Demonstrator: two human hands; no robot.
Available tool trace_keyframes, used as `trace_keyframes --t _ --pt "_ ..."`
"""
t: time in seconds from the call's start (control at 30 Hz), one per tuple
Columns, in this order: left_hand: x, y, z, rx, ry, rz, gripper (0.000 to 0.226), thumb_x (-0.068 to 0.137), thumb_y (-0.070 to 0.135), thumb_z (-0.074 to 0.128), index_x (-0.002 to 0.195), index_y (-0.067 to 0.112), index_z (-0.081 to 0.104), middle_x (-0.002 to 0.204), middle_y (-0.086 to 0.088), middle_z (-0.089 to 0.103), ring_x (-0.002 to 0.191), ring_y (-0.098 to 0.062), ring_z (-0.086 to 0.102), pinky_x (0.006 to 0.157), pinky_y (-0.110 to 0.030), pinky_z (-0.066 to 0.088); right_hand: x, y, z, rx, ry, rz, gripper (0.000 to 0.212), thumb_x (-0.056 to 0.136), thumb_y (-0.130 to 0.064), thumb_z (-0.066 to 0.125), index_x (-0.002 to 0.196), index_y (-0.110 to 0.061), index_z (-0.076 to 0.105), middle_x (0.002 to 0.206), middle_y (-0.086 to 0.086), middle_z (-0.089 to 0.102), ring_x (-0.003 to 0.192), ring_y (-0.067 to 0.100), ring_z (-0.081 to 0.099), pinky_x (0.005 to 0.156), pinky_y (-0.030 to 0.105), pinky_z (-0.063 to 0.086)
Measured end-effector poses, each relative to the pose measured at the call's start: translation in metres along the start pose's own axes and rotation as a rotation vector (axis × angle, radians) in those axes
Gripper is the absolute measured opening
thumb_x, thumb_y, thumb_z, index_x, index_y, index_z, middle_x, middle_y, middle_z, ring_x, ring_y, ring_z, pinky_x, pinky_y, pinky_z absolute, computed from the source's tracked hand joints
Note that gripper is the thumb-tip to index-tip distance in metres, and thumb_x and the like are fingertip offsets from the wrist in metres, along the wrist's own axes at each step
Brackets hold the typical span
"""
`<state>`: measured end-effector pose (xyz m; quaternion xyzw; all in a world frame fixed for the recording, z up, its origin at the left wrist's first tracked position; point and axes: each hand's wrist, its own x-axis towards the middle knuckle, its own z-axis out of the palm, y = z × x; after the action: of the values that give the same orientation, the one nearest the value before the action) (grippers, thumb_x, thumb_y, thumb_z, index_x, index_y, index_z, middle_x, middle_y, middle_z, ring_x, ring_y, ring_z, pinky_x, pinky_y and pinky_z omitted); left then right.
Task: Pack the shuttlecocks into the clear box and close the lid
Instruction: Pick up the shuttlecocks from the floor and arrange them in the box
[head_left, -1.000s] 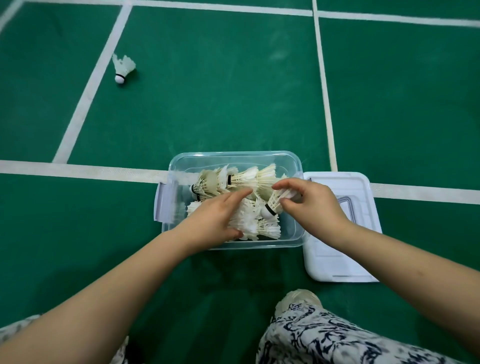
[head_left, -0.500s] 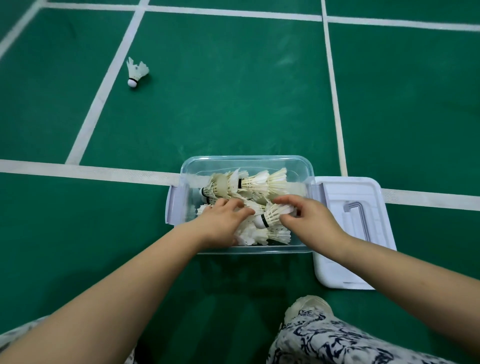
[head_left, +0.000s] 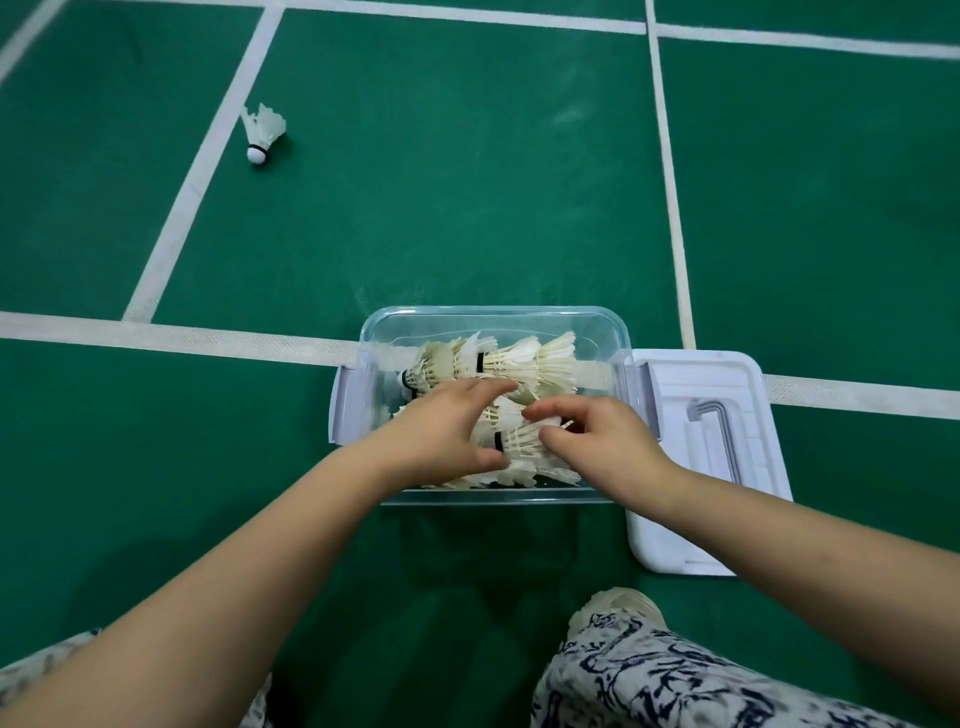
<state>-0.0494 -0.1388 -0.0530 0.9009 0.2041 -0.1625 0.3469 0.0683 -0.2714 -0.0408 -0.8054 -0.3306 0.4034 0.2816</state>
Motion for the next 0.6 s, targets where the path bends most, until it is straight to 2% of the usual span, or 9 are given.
trace_keyframes --t 0.13,0.27,0.33,0.43,0.5,0.6 --pt "0.006 0.01 0.022 -0.013 0.053 0.073 0.079 0.071 0.037 0.074 0.137 0.026 0.033 0.129 -0.001 0.053 0.117 -0.022 0.048 0.099 -0.039 0.039 -0.003 -0.004 0.009 0.014 -0.063 -0.067 0.027 0.081 -0.01 0.053 0.093 -0.03 0.066 0.06 -0.021 0.058 0.054 -0.007 0.051 0.059 0.014 0.036" --pt "0.008 0.01 0.032 -0.073 0.141 0.095 0.074 0.07 0.039 0.075 0.132 0.023 0.038 0.123 0.0 0.057 0.11 -0.022 0.053 0.09 -0.036 0.042 -0.003 -0.002 0.01 0.04 -0.033 -0.109 0.022 0.079 -0.007 0.054 0.089 -0.026 0.058 0.079 -0.01 0.06 0.061 0.001 0.05 0.06 0.014 0.04" --pt "0.008 0.006 0.033 0.016 0.147 0.095 0.074 0.073 0.045 0.071 0.135 0.026 0.036 0.127 0.0 0.054 0.115 -0.021 0.05 0.095 -0.036 0.037 -0.003 0.0 0.009 0.08 0.01 -0.111 0.019 0.08 -0.007 0.054 0.088 -0.024 0.055 0.076 -0.011 0.057 0.06 0.003 0.049 0.059 0.012 0.038" --pt "0.007 -0.001 0.035 0.186 0.117 0.055 0.074 0.076 0.049 0.064 0.14 0.032 0.029 0.132 0.002 0.049 0.124 -0.018 0.041 0.103 -0.036 0.025 0.0 0.003 0.005 0.156 0.104 -0.093 0.02 0.081 -0.012 0.056 0.081 -0.031 0.052 0.07 -0.009 0.056 0.055 0.003 0.047 0.055 0.011 0.038" --pt "0.006 -0.005 0.037 0.212 0.119 0.026 0.072 0.077 0.048 0.063 0.139 0.032 0.029 0.135 0.003 0.044 0.128 -0.018 0.033 0.107 -0.038 0.024 0.004 0.006 0.002 0.202 0.151 -0.082 0.021 0.082 -0.011 0.056 0.077 -0.031 0.052 0.068 -0.008 0.056 0.054 0.002 0.046 0.055 0.012 0.038" --pt "0.007 -0.011 0.037 0.179 0.083 -0.028 0.074 0.078 0.047 0.062 0.141 0.031 0.026 0.143 0.002 0.032 0.134 -0.019 0.019 0.112 -0.043 0.02 0.007 0.007 0.001 0.23 0.168 -0.07 0.022 0.081 -0.009 0.056 0.075 -0.03 0.053 0.066 -0.007 0.055 0.055 0.003 0.046 0.061 0.02 0.041"
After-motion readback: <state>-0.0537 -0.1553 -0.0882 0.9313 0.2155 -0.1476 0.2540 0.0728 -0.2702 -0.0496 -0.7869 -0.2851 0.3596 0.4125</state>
